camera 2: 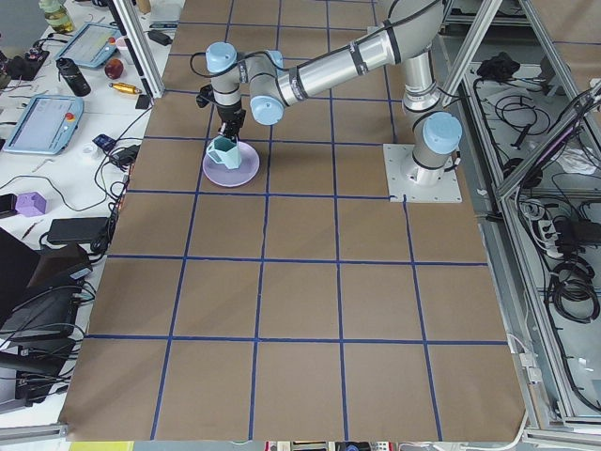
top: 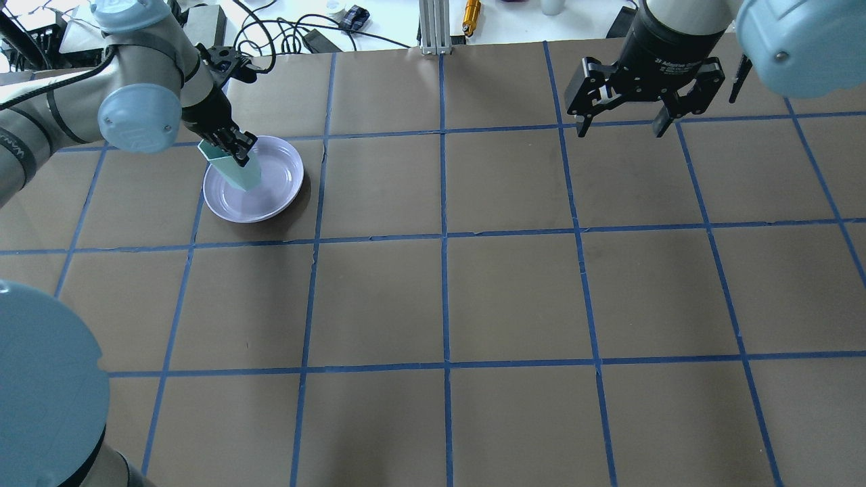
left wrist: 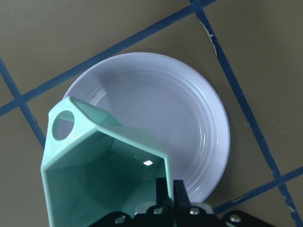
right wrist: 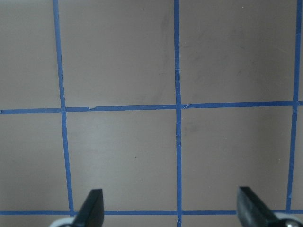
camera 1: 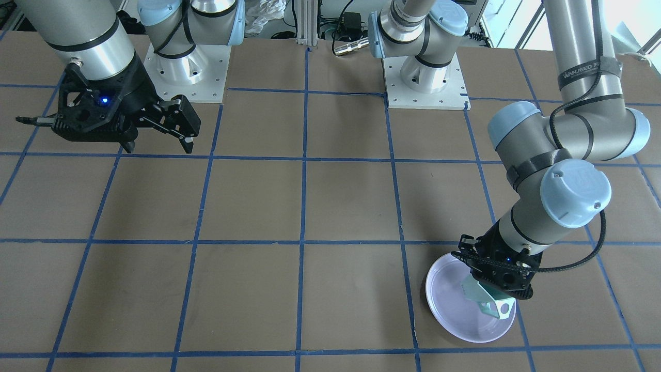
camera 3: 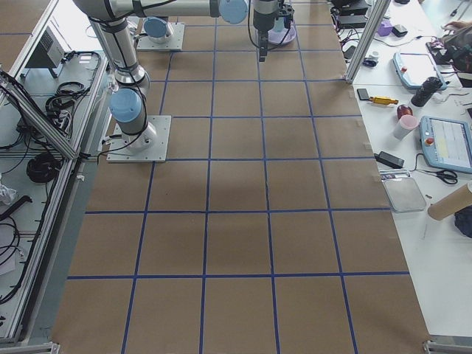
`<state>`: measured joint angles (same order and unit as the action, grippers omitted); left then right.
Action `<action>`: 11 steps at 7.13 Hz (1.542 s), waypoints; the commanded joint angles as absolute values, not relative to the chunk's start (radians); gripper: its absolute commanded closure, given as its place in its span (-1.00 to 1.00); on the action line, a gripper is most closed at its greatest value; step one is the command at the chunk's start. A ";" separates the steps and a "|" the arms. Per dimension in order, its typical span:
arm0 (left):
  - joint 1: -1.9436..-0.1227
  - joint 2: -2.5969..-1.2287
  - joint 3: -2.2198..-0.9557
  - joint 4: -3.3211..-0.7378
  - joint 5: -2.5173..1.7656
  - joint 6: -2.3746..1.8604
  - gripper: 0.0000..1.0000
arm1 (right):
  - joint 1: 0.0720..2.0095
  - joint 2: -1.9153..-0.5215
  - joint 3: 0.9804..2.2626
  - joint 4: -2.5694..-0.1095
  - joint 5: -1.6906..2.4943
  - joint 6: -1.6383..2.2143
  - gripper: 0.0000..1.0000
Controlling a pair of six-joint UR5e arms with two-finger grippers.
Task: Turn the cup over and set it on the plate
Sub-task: 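Lower the mug onto the plate and open the left gripper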
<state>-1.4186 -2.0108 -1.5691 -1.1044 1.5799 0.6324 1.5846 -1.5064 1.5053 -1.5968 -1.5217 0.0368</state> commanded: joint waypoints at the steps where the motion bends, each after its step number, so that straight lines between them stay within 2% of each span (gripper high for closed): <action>1: -1.425 -2.016 -1.603 -1.037 1.583 0.637 1.00 | 1.585 -1.506 1.505 -1.597 -1.522 0.037 -1.00; 4: -1.431 -2.031 -1.609 -1.014 1.572 0.631 0.96 | 1.585 -1.506 1.505 -1.597 -1.522 0.037 -1.00; 5: -1.431 -2.036 -1.620 -1.012 1.574 0.634 -0.95 | 1.585 -1.506 1.505 -1.597 -1.522 0.037 -1.00; 8: -1.434 -1.984 -1.620 -1.054 1.578 0.626 -1.00 | 1.585 -1.506 1.505 -1.597 -1.522 0.037 -1.00; 11: -1.483 -1.861 -1.557 -1.257 1.577 0.395 -1.00 | 1.585 -1.506 1.505 -1.597 -1.522 0.037 -1.00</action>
<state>-1.4543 -1.9167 -1.5951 -1.1615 1.5776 0.4903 1.5846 -1.5064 1.5048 -1.5969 -1.5217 0.0368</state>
